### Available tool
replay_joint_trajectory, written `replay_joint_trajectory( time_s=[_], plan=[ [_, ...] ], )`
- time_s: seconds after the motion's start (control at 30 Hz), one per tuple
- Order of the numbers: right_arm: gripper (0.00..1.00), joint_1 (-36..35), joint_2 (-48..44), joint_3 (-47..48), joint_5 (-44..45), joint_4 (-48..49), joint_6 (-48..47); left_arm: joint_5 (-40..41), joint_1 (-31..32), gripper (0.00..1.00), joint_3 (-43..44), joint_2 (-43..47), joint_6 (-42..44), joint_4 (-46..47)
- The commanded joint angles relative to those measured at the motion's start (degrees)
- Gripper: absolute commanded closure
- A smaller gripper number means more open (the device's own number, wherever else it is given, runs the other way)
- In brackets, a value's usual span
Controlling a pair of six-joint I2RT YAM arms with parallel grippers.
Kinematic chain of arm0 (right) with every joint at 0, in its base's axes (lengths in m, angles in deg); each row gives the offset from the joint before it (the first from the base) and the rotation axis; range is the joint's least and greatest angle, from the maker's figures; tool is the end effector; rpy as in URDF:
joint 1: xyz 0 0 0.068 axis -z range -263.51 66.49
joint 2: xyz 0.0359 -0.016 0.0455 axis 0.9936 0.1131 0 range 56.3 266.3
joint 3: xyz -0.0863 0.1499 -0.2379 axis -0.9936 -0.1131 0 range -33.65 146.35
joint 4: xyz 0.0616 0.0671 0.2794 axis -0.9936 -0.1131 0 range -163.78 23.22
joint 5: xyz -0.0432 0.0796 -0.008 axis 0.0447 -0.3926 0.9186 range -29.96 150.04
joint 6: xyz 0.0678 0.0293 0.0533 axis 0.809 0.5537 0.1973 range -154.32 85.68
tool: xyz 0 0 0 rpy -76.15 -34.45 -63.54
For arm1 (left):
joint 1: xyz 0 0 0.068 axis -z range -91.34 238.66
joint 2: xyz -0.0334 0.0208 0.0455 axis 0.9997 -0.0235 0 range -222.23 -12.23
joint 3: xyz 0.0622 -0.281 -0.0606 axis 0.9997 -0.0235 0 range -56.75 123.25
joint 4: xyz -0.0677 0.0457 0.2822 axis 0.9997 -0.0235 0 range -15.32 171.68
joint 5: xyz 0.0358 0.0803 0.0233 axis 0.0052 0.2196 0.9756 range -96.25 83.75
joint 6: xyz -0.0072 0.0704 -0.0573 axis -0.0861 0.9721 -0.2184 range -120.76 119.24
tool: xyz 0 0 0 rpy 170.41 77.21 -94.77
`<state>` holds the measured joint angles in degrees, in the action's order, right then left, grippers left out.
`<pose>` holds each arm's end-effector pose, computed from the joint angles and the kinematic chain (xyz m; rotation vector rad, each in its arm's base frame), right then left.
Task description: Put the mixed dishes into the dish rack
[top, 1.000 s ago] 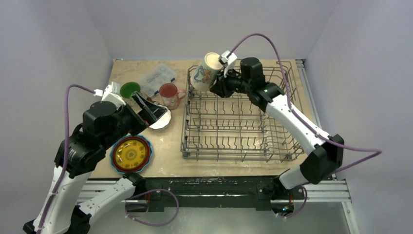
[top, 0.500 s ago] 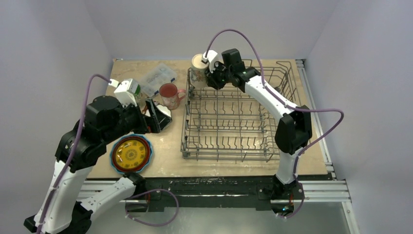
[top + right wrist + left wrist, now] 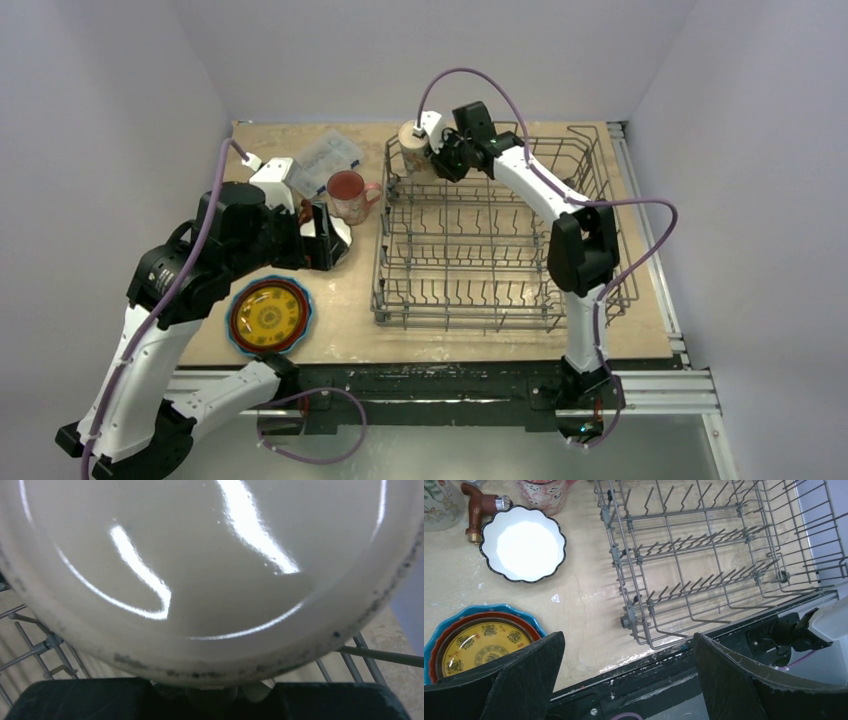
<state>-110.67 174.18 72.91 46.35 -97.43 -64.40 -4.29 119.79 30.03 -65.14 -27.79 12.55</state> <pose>0.4835 0.2697 0.2677 -1.2029 1.9490 0.2485 0.1495 -0.0871 0.4574 0.0603 2.2358 -0.5295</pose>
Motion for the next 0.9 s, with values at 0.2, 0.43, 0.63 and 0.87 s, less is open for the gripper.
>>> replay_joint_trajectory(
  time_s=[0.2, 0.43, 0.63, 0.87],
  plan=[
    [1.0, 0.3, 2.8, 8.8, -2.3, 5.7, -3.0, 0.0, -0.6, 0.0, 2.7, -0.1, 4.7, -1.1],
    [1.0, 0.2, 6.8, 10.6, -4.5, 6.1, -2.6, 1.1, -0.6, 0.0, 4.3, -0.7, 6.2, -2.9],
    [0.99, 0.3, 8.6, 9.7, -6.5, 7.0, -2.1, 2.6, -0.6, 0.0, 4.4, -0.2, 6.2, -3.3],
    [0.85, 0.1, 8.8, 6.6, -7.3, 9.9, -0.7, 2.4, -0.6, 0.0, 4.2, -0.1, 5.9, -3.4]
  ],
)
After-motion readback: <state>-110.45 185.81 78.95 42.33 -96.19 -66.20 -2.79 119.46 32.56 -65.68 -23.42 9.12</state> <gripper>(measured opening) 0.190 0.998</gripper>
